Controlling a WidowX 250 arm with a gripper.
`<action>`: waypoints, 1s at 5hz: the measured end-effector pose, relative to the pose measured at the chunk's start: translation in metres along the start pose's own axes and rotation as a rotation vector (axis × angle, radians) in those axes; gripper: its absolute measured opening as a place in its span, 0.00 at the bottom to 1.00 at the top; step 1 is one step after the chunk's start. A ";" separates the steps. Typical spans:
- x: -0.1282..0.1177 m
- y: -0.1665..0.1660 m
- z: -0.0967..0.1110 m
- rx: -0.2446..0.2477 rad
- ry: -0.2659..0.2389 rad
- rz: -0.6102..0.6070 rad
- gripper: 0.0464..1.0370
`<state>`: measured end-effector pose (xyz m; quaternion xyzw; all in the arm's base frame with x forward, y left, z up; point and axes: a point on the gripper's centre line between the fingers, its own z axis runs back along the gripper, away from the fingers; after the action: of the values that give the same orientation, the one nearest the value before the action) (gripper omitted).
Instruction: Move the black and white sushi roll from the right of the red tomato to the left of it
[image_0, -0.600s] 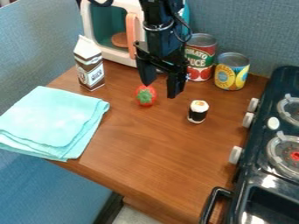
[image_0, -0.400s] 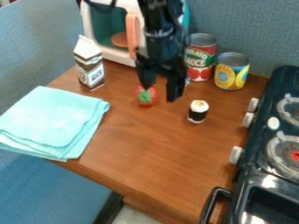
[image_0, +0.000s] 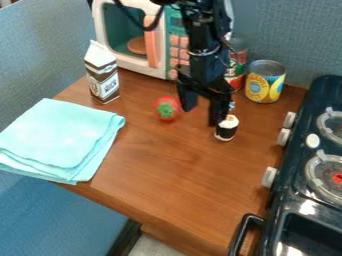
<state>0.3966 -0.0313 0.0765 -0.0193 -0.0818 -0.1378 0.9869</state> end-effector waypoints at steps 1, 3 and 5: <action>0.012 -0.002 -0.002 -0.023 -0.007 -0.019 0.97; 0.031 0.007 -0.015 -0.008 0.041 -0.010 0.97; 0.034 -0.007 -0.025 -0.063 0.079 -0.022 0.97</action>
<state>0.4315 -0.0486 0.0575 -0.0439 -0.0386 -0.1518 0.9867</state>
